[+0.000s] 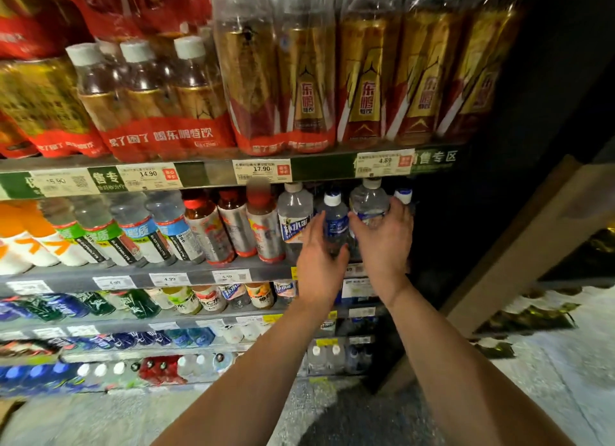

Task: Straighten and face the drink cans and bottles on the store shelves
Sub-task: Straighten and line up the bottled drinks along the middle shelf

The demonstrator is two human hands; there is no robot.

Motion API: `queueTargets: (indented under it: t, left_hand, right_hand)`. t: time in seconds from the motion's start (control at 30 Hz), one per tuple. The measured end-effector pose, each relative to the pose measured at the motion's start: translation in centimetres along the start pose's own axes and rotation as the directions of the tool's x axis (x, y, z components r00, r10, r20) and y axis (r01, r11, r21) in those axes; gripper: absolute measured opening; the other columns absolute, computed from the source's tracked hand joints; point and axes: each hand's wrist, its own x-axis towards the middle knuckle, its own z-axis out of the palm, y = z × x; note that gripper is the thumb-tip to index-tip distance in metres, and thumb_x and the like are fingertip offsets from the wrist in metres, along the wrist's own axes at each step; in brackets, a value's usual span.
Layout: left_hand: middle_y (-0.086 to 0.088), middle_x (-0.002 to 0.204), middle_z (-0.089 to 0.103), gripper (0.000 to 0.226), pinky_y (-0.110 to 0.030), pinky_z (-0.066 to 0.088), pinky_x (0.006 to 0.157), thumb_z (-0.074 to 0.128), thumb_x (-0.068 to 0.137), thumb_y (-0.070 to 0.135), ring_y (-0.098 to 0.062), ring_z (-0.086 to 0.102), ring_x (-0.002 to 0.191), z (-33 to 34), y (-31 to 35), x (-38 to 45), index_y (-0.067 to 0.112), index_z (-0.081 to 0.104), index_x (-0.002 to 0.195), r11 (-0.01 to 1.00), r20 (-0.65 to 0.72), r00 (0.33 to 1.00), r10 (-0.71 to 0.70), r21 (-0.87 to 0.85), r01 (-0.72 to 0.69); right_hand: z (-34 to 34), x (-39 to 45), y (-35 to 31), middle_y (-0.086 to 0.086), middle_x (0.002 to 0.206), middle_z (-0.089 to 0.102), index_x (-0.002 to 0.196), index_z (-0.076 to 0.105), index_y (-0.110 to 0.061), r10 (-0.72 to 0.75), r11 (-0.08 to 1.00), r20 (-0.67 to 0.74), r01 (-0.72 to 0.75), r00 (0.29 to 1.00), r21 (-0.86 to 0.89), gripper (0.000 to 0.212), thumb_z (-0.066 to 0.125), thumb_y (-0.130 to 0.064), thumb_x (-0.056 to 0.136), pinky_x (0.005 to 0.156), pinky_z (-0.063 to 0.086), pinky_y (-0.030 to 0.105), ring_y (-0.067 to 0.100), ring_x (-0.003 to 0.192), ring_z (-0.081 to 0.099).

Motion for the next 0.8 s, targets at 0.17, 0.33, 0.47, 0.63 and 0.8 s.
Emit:
queueTargets:
  t: [0.17, 0.33, 0.47, 0.63, 0.8]
  left_hand:
    - [-0.008, 0.152, 0.041, 0.077, -0.034, 0.055, 0.079, 0.068, 0.086, 0.018, -0.025, 0.068, 0.100, 1.2, 0.6, 0.2, 0.019, 0.029, 0.152, 0.995, -0.023, 0.999, -0.041, 0.091, 0.043]
    - [-0.008, 0.154, 0.024, 0.080, -0.034, 0.053, 0.071, 0.069, 0.089, 0.026, -0.032, 0.068, 0.095, 2.0, 1.4, 0.7, 0.016, 0.023, 0.155, 0.969, -0.028, 0.998, -0.057, 0.241, 0.062]
    - [-0.012, 0.148, 0.024, 0.080, -0.038, 0.055, 0.073, 0.069, 0.089, 0.031, -0.033, 0.066, 0.098, 2.4, 2.1, 1.1, 0.013, 0.026, 0.154, 0.922, -0.025, 0.998, -0.054, 0.382, 0.060]
    - [-0.015, 0.131, 0.040, 0.064, -0.042, 0.056, 0.086, 0.078, 0.081, 0.026, -0.036, 0.048, 0.122, 2.9, 2.4, 1.6, 0.008, 0.045, 0.133, 0.899, -0.085, 0.995, 0.044, 0.437, -0.003]
    - [-0.018, 0.140, 0.044, 0.060, -0.044, 0.048, 0.102, 0.073, 0.087, 0.024, -0.036, 0.045, 0.131, 4.1, 2.5, 1.9, 0.006, 0.037, 0.131, 0.947, -0.089, 0.996, 0.019, 0.321, 0.011]
  right_hand:
    - [-2.0, -2.3, 1.8, 0.001, 0.117, 0.062, 0.126, 0.050, -0.018, 0.064, 0.988, 0.015, -0.066, 0.998, 0.143, 0.075, 0.081, -0.046, 0.064, 0.085, 0.054, 0.032, 0.022, 0.107, 0.063]
    - [-4.7, -4.9, 4.3, -0.028, 0.105, 0.057, 0.128, 0.046, -0.027, 0.081, 0.953, 0.063, -0.096, 0.995, 0.288, 0.074, 0.081, -0.044, 0.065, 0.079, 0.056, 0.023, -0.003, 0.095, 0.063]
    - [-6.5, -5.1, 4.6, -0.042, 0.111, 0.049, 0.126, 0.050, -0.028, 0.093, 0.931, 0.042, -0.102, 0.995, 0.352, 0.072, 0.076, -0.054, 0.063, 0.075, 0.045, 0.006, -0.010, 0.098, 0.057]
    - [-8.3, -5.8, 5.5, -0.032, 0.115, 0.054, 0.127, 0.048, -0.033, 0.124, 0.877, 0.029, -0.124, 0.992, 0.465, 0.075, 0.080, -0.051, 0.062, 0.076, 0.043, 0.000, -0.007, 0.102, 0.058]
    - [-9.1, -5.9, 6.3, -0.031, 0.114, 0.057, 0.125, 0.050, -0.036, 0.128, 0.871, 0.029, -0.126, 0.991, 0.474, 0.072, 0.082, -0.048, 0.061, 0.076, 0.046, 0.005, -0.004, 0.102, 0.060]
